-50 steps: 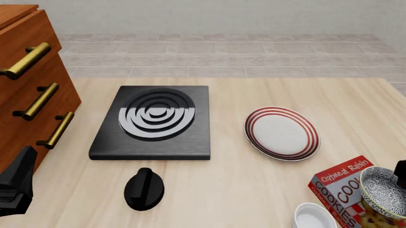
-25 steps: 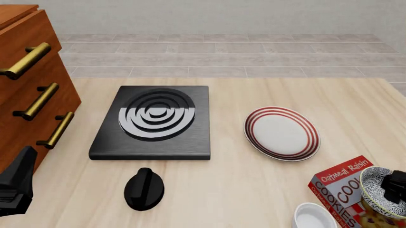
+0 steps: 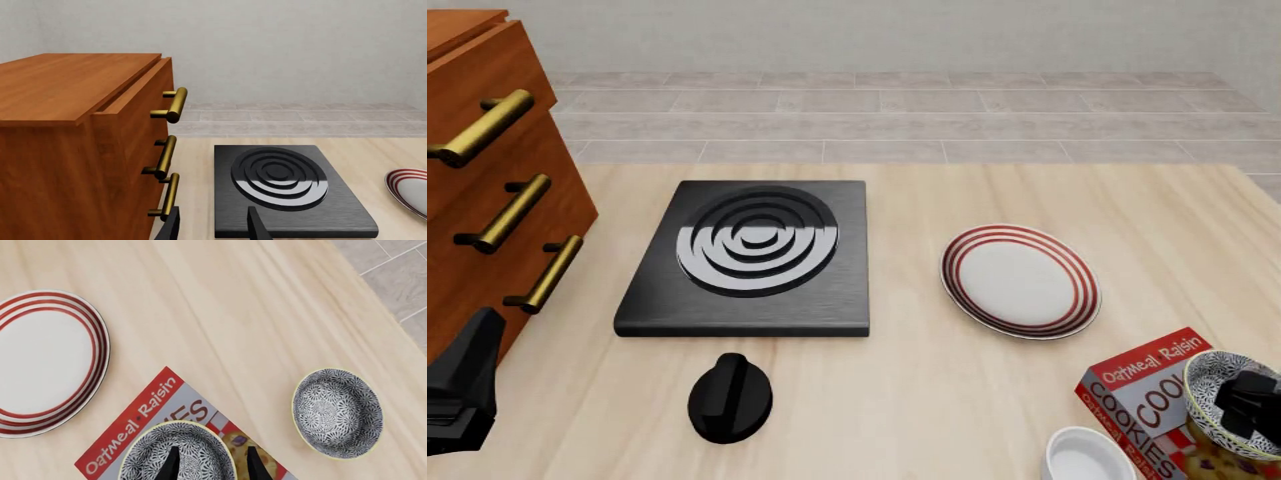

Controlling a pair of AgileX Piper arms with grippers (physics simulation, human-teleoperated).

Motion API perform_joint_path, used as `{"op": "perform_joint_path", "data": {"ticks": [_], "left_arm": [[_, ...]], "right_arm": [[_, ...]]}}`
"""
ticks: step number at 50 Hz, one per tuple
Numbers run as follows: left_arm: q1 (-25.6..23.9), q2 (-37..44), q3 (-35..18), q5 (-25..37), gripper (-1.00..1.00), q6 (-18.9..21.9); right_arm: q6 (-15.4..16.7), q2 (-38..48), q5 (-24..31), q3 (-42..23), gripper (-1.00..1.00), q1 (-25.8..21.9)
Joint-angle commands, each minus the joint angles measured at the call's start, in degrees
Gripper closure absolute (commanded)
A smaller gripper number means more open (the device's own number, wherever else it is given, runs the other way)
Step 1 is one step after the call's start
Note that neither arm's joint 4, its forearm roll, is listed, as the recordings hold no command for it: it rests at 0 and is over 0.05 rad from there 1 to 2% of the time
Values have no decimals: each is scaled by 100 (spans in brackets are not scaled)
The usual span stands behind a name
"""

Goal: Pick the akita bowl on the cookies box and place it on the plate.

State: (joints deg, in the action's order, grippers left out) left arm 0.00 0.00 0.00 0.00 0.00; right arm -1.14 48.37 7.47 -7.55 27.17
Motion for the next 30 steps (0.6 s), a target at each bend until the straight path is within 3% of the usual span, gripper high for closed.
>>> {"op": "perform_joint_path", "data": {"ticks": [1, 6, 7, 10, 23, 30], "left_arm": [[0, 0, 0, 0, -100, 0], [0, 0, 0, 0, -100, 0], [0, 0, 0, 0, -100, 0], [0, 0, 0, 0, -100, 0], [0, 0, 0, 0, -100, 0], [0, 0, 0, 0, -100, 0]], "right_arm": [[-31, 275, -331, 106, -100, -6], [-52, 207, -311, 136, -100, -80], [-113, 132, -255, 138, 100, -109], [-64, -472, 282, 57, 100, -303], [-85, -1001, 878, -329, 100, -412], [-323, -1434, 1289, -675, 100, -747]]}}
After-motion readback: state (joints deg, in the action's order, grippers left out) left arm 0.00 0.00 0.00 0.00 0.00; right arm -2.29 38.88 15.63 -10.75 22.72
